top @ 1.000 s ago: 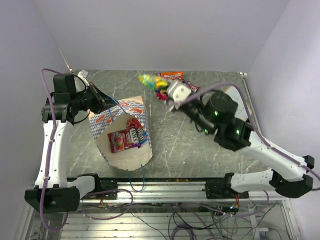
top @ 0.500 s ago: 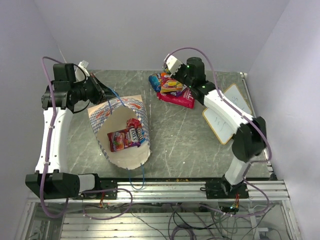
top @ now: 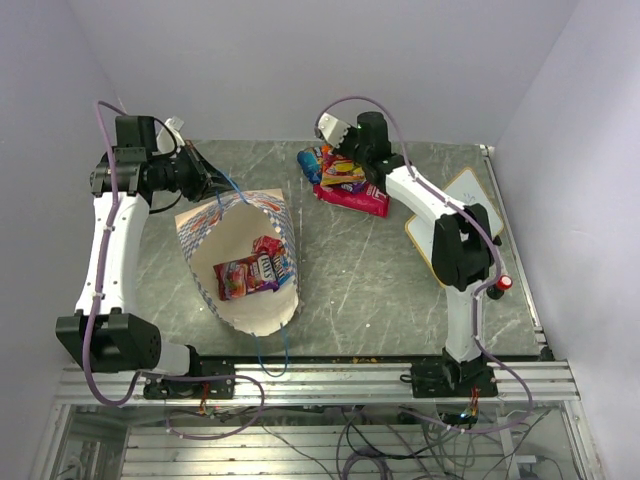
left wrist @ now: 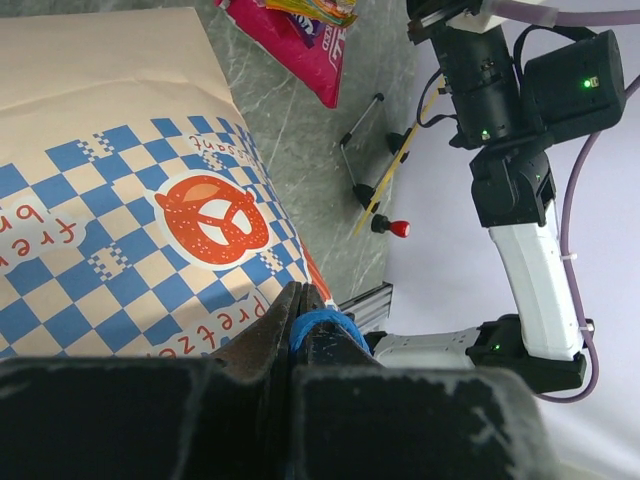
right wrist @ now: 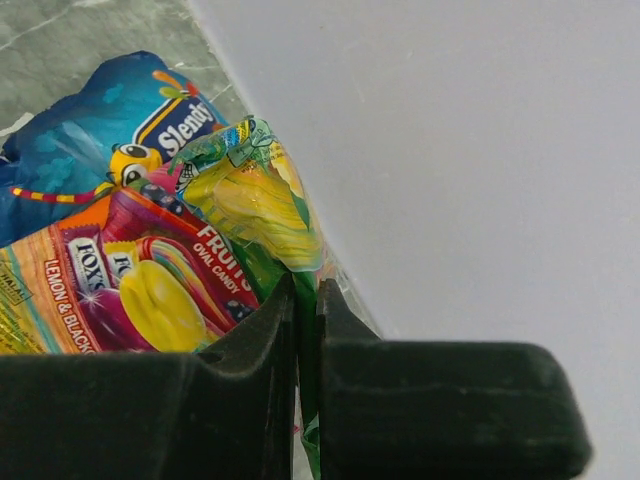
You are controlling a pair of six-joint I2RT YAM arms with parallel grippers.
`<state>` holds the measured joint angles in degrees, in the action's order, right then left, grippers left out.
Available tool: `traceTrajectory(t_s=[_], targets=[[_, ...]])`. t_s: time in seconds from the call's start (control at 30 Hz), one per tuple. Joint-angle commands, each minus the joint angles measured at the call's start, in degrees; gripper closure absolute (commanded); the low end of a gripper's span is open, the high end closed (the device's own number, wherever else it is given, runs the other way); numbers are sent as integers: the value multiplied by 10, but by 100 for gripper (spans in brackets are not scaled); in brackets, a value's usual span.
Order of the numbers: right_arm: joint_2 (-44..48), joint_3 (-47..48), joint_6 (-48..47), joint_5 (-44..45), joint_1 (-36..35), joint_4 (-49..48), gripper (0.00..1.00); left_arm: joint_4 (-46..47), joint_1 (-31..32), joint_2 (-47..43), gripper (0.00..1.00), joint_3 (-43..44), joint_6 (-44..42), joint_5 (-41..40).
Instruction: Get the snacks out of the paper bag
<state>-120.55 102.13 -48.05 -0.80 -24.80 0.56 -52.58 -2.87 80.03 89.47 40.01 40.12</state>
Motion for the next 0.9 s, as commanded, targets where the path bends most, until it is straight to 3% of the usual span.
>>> traceTrajectory(t_s=[0.0,0.67,0.7,0.8,0.87], targets=[[-11,7,-3,12,-6,-44,100,-9,-5,2,93,14,-16,-4],[-31,-127,51,78,-72,-143,100,-27,-5,-40,93,7,-15,-15],[-34,-129,51,83,-72,-149,95,-25,-5,-43,93,6,-13,-16],[-26,-131,50,82,-73,-142,63,-22,-5,-51,93,4,-7,-15],[-2,-133,60,73,-75,-128,53,-19,-5,-57,93,0,-4,-13]])
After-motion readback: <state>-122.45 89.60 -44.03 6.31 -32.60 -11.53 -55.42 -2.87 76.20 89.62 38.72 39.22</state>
